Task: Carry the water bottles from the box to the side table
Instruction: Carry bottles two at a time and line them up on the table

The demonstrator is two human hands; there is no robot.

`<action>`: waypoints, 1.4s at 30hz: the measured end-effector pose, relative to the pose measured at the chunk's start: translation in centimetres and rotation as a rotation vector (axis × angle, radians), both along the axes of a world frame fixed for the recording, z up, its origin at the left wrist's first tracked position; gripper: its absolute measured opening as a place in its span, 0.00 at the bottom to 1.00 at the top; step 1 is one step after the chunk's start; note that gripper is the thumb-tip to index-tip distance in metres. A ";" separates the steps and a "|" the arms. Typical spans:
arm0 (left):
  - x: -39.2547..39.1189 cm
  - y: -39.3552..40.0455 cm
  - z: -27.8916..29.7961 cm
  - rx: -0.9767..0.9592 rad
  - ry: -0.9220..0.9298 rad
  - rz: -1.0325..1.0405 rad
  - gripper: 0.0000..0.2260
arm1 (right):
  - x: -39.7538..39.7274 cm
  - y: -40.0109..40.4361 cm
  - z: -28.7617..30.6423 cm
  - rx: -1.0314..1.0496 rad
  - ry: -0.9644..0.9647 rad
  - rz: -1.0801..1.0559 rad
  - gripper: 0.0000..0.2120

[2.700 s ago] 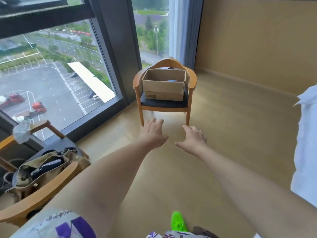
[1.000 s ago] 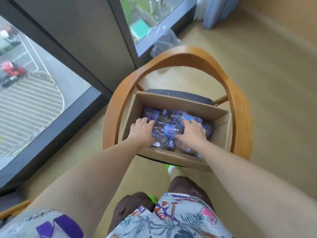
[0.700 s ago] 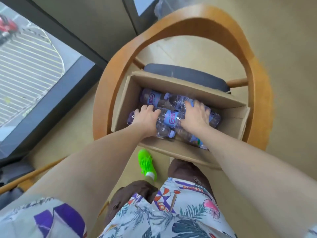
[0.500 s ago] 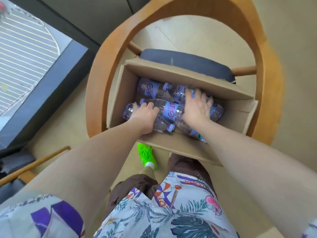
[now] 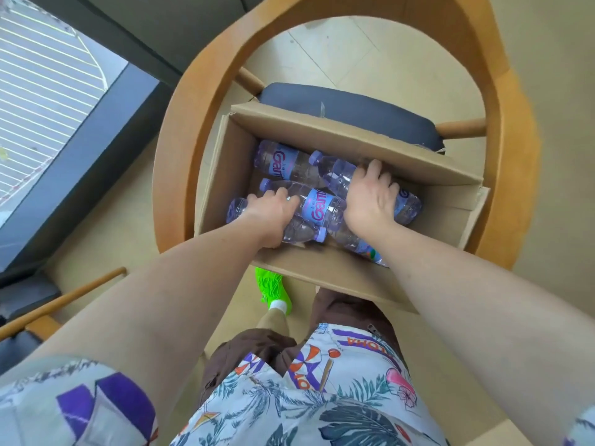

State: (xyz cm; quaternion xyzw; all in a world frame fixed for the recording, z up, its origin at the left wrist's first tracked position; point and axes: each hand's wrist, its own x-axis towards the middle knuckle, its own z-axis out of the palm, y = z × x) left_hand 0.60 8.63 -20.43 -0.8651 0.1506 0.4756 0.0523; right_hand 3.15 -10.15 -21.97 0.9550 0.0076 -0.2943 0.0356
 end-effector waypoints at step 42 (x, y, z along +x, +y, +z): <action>-55.7 22.8 33.2 -0.121 -1.224 2.090 0.37 | -38.9 35.1 32.2 1.128 0.285 0.577 0.32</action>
